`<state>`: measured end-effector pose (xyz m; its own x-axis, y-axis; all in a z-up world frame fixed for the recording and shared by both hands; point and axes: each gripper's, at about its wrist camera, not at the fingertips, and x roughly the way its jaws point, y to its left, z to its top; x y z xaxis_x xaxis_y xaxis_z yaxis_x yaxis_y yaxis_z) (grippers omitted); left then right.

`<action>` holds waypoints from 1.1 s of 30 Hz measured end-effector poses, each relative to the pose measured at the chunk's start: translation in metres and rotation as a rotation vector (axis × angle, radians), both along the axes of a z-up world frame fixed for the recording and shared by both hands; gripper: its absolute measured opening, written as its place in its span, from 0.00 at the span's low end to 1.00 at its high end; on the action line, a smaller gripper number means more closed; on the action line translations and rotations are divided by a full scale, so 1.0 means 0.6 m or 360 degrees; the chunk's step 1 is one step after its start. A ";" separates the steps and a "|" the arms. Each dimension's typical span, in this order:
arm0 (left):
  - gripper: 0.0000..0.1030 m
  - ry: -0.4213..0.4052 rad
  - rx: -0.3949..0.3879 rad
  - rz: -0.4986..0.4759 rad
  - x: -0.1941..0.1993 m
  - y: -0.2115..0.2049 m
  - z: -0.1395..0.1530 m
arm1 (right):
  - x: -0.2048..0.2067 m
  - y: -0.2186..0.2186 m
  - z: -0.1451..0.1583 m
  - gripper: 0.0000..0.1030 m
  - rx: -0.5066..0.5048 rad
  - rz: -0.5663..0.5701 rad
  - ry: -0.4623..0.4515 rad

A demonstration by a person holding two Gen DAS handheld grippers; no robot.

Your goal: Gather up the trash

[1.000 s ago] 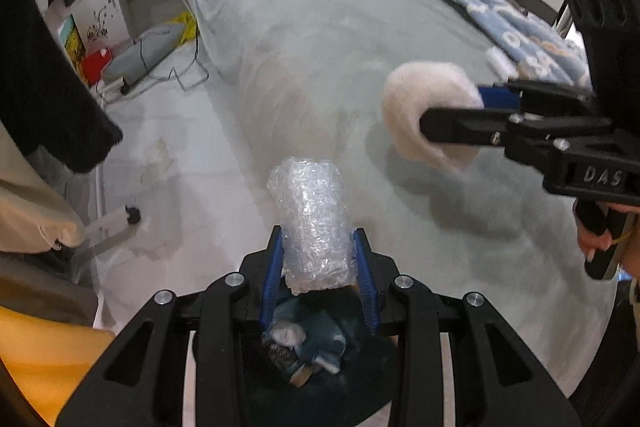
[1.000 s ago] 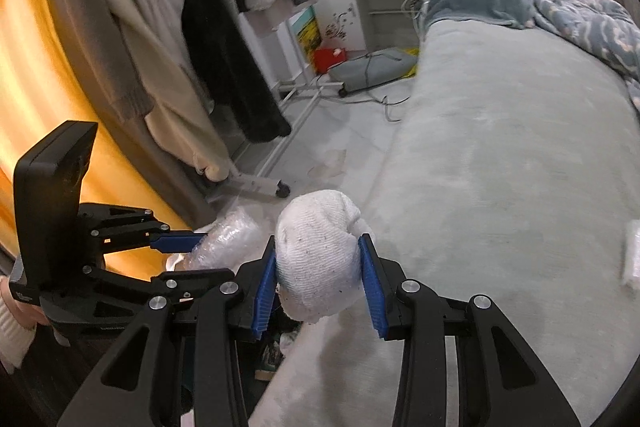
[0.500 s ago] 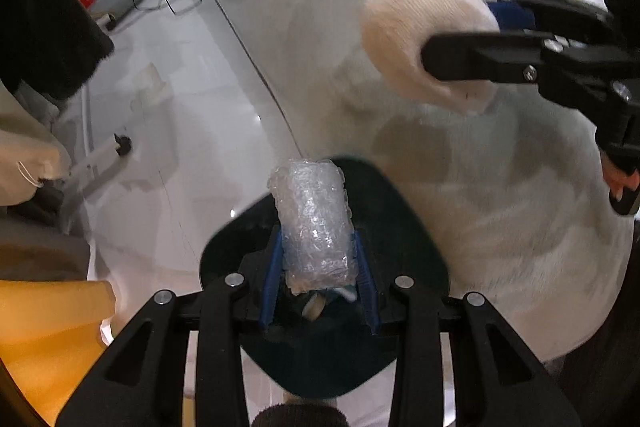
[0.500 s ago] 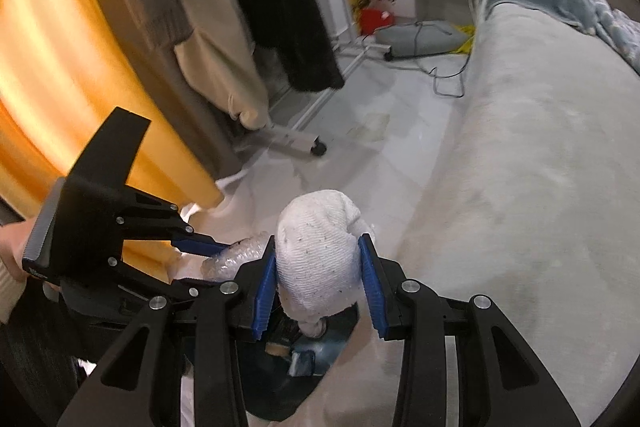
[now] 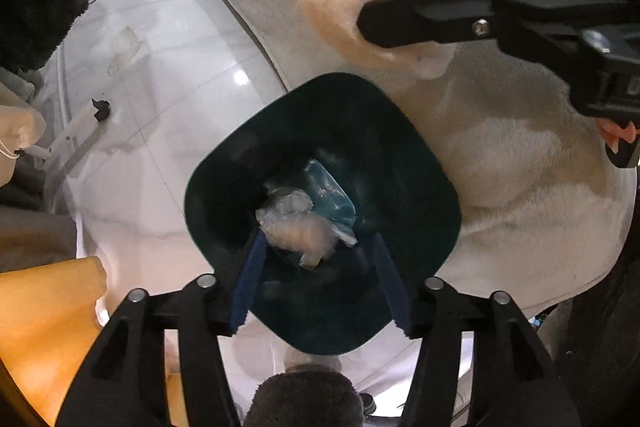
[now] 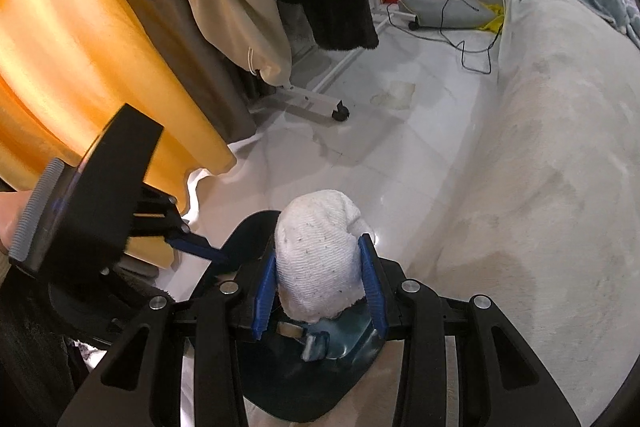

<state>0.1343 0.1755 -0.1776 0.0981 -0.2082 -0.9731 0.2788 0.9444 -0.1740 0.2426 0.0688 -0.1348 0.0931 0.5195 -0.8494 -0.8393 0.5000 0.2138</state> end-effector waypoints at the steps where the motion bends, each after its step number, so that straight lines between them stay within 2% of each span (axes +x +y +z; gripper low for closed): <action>1: 0.60 -0.0005 0.0006 0.0003 0.000 0.003 0.000 | -0.002 0.004 -0.004 0.39 -0.0012 0.0003 0.0002; 8: 0.60 -0.0082 0.0011 0.0144 0.012 0.044 0.018 | -0.016 0.022 -0.030 0.39 -0.0123 0.0062 0.0002; 11: 0.60 -0.0143 0.0021 0.0228 0.020 0.062 0.031 | -0.034 0.034 -0.043 0.39 -0.0220 0.0122 -0.0090; 16: 0.60 -0.0245 0.0052 0.0372 0.031 0.092 0.056 | -0.052 0.045 -0.060 0.39 -0.0289 0.0192 -0.0096; 21: 0.59 -0.0364 0.0061 0.0444 0.037 0.107 0.082 | -0.070 0.053 -0.078 0.39 -0.0389 0.0283 -0.0110; 33: 0.57 -0.0545 0.0113 0.0605 0.057 0.105 0.129 | -0.093 0.056 -0.084 0.39 -0.0449 0.0404 -0.0131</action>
